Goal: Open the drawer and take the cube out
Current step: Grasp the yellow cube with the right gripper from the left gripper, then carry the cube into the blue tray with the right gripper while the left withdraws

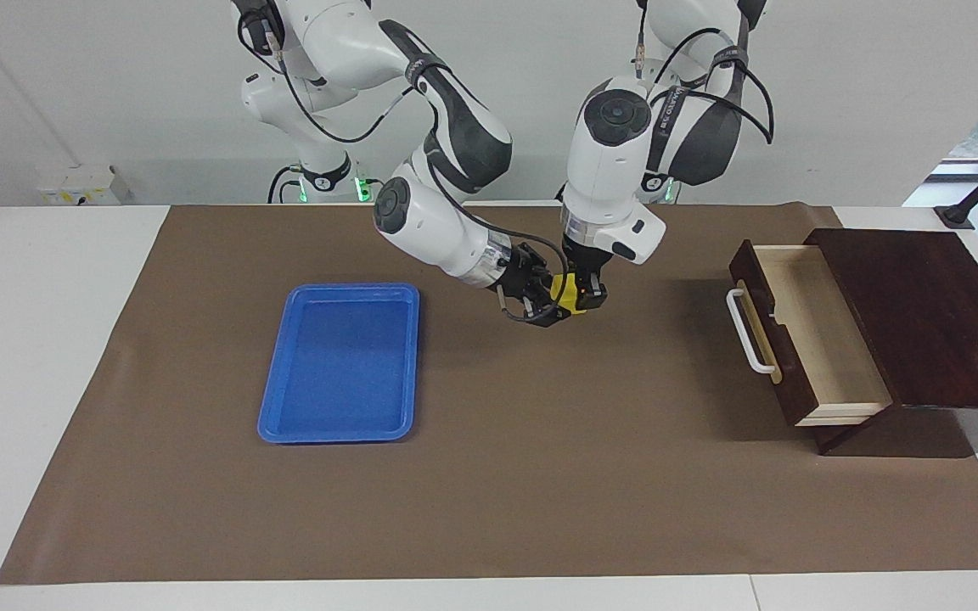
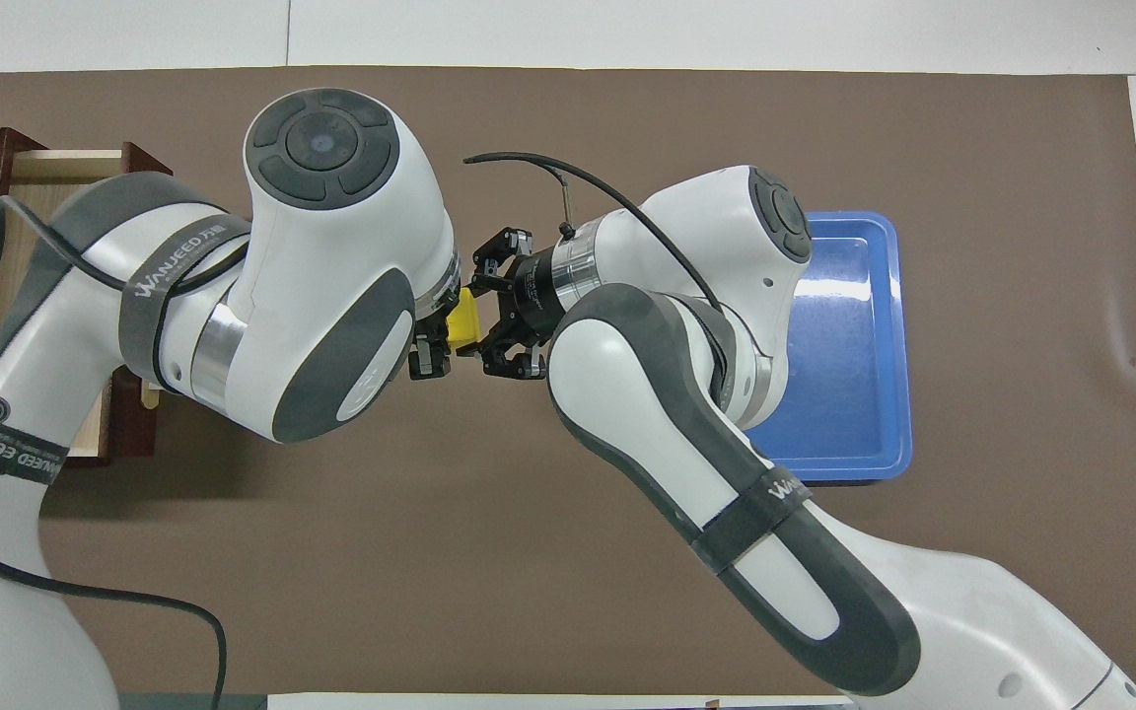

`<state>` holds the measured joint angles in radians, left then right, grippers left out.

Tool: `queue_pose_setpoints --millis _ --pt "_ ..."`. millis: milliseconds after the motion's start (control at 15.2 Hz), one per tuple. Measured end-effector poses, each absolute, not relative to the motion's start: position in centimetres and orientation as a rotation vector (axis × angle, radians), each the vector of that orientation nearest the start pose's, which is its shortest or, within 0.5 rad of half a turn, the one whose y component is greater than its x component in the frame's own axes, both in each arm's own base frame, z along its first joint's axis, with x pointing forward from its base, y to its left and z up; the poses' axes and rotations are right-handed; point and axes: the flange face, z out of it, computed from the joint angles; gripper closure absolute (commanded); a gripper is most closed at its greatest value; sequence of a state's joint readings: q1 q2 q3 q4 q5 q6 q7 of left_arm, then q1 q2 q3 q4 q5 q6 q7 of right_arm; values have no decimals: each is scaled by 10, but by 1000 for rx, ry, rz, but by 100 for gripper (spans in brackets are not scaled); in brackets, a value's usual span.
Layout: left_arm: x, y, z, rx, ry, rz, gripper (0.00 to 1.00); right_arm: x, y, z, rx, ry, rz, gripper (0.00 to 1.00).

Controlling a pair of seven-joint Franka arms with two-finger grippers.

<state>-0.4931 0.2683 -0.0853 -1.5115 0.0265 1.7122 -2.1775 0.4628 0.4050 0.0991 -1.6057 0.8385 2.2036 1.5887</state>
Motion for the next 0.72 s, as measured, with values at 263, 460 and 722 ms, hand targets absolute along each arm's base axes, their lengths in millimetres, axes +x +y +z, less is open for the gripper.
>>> queue_pose_setpoints --millis 263,460,722 --pt "539 -339 506 2266 2265 -13 0 577 386 426 -1861 1707 780 100" --pt "539 -338 506 2270 2260 -13 0 578 384 425 -1859 1710 778 100" --pt "539 -338 506 2273 2259 -13 0 609 326 425 -1792 1779 768 100"
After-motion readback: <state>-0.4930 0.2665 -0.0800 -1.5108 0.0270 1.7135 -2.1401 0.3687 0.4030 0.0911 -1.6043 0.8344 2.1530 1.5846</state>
